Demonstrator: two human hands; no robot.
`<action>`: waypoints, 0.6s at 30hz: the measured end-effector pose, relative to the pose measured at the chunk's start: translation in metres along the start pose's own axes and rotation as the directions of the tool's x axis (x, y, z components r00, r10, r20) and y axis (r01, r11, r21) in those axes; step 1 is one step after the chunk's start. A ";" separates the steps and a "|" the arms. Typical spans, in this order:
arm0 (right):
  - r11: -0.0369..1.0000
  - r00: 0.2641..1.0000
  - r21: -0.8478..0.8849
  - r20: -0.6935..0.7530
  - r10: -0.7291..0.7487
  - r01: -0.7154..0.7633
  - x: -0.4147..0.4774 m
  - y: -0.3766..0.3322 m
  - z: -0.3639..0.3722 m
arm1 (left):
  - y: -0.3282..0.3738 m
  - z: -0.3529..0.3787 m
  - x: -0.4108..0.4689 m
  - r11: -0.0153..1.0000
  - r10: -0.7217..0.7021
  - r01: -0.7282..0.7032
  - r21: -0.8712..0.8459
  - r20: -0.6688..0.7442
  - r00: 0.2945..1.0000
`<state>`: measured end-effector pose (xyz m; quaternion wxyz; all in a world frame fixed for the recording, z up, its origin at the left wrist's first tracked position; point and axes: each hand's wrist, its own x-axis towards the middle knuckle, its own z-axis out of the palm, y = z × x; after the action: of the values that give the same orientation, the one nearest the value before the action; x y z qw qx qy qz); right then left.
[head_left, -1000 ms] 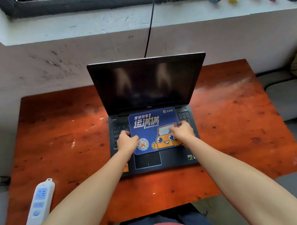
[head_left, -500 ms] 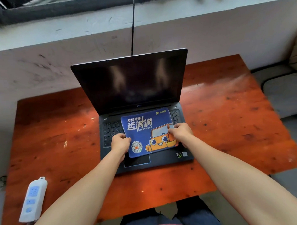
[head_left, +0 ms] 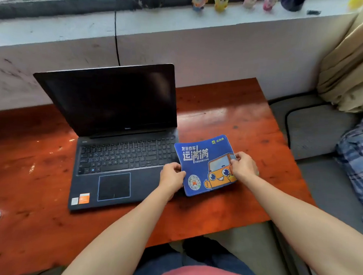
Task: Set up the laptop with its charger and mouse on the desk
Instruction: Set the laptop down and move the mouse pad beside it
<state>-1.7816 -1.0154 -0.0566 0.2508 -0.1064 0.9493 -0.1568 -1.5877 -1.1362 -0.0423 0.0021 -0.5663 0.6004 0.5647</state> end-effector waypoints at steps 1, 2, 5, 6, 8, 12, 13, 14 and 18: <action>1.000 1.000 -0.013 -0.004 0.015 -0.015 0.004 0.011 -0.005 | 0.001 0.013 -0.002 1.000 -0.006 0.005 0.018 0.022 1.000; 0.999 1.000 -0.025 -0.005 0.024 -0.024 0.006 0.019 -0.006 | 0.000 0.021 -0.002 0.999 -0.020 0.018 0.030 0.054 0.998; 0.997 0.998 -0.048 -0.014 0.054 -0.054 0.010 0.040 -0.008 | 0.003 0.039 -0.004 0.996 -0.076 0.066 0.058 0.181 0.980; 0.997 0.998 -0.058 -0.012 0.059 -0.060 0.011 0.046 -0.008 | 0.003 0.041 -0.003 0.995 -0.081 0.069 0.065 0.199 0.977; 0.994 0.998 -0.081 -0.007 0.070 -0.070 0.013 0.054 -0.007 | 0.000 0.040 0.001 0.994 -0.082 0.066 0.087 0.193 0.978; 0.983 0.999 -0.181 -0.021 0.039 -0.042 0.013 0.059 -0.008 | -0.014 0.023 0.007 0.979 -0.058 0.037 0.202 0.098 0.993; 0.978 0.999 -0.210 -0.035 0.012 -0.019 0.013 0.059 -0.009 | -0.016 0.016 0.006 0.978 -0.049 0.033 0.207 0.074 0.996; 0.973 0.998 -0.229 -0.050 -0.025 0.012 0.012 0.056 -0.009 | -0.020 0.009 0.007 0.978 -0.034 0.025 0.209 0.042 0.999; 0.951 0.971 -0.230 -0.075 -0.228 0.206 0.004 0.024 -0.005 | -0.030 -0.036 0.006 0.973 -0.005 0.034 0.230 -0.126 0.992</action>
<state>-1.7911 -0.9935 -0.0624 0.1704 -0.2294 0.9548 -0.0821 -1.5466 -1.1558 -0.0534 0.0363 -0.6023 0.6554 0.4542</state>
